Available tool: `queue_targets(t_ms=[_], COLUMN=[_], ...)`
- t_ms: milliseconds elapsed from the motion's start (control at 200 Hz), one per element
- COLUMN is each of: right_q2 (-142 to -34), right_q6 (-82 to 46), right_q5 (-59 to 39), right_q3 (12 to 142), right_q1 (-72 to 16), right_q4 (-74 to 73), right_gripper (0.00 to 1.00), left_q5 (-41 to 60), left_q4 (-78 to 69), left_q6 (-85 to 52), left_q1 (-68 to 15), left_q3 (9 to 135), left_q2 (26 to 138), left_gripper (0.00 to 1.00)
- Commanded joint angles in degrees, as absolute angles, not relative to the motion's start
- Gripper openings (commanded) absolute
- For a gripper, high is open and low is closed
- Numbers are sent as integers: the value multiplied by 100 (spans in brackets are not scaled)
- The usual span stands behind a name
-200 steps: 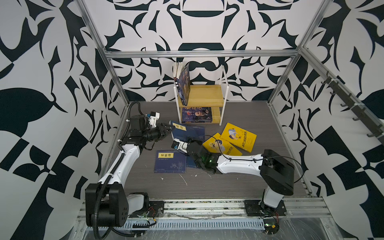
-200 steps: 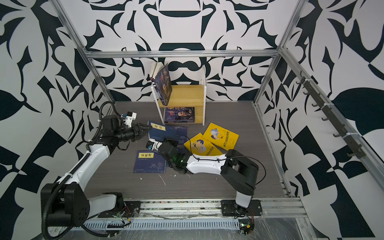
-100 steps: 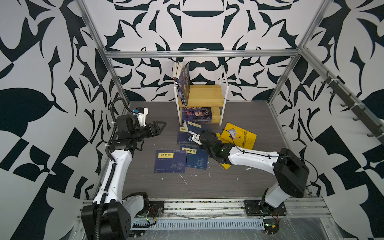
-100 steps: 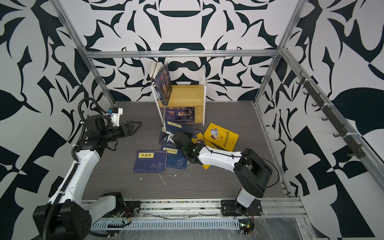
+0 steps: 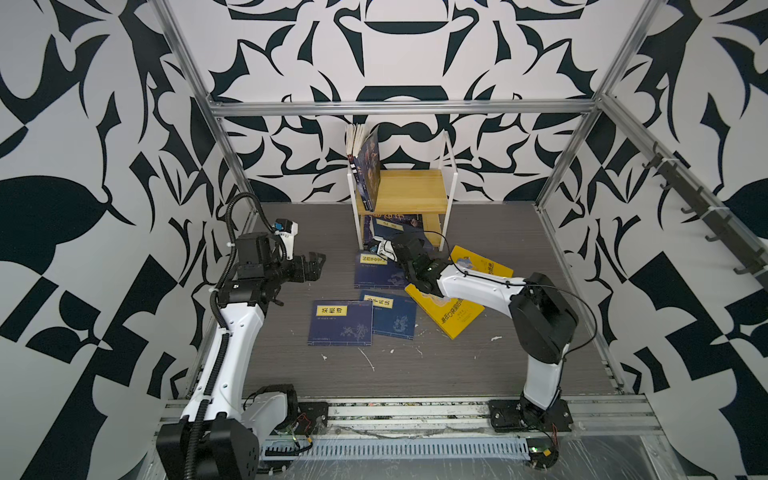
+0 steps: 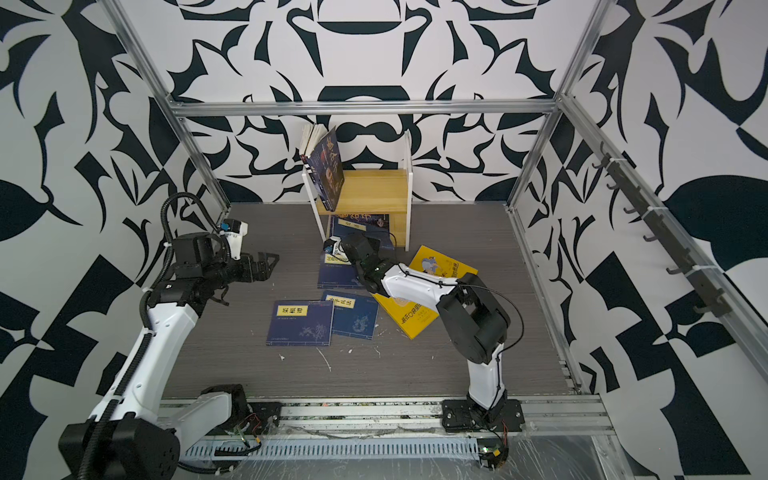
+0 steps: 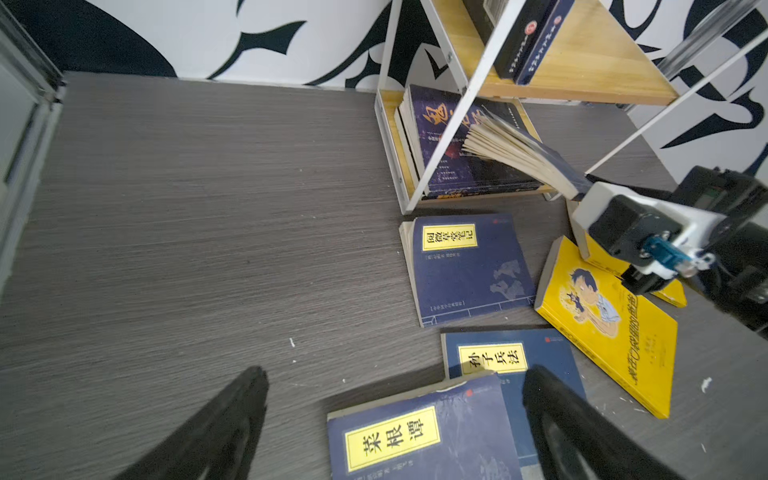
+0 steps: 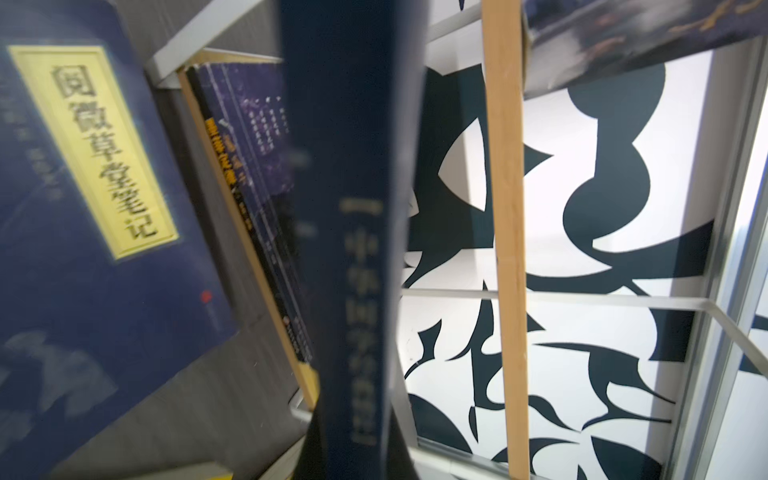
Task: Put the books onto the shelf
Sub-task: 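Lower the blue book into the shelf's lower compartment with the right gripper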
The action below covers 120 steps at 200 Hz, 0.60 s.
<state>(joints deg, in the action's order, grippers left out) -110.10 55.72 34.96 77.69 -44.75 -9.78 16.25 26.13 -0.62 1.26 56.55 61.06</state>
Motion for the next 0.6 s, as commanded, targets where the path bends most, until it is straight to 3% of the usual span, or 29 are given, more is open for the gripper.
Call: queue_targets(t_ms=[0, 285, 595], right_q2=[-11144, -11885, -12108], right_q6=[5864, 5866, 5195], right_q5=[3510, 2890, 1942], right_q3=[8323, 8875, 9305], right_q1=[-4384, -4179, -4026], right_q4=[-1679, -1219, 487], right_gripper=[0, 0, 3], left_q5=[598, 1391, 1085], left_q4=[2543, 2553, 2530], left_q6=[-549, -168, -193], left_q1=[85, 35, 29], left_q3=[6022, 5905, 5924], left_q2=[6035, 6057, 6150], left_gripper=[100, 99, 100])
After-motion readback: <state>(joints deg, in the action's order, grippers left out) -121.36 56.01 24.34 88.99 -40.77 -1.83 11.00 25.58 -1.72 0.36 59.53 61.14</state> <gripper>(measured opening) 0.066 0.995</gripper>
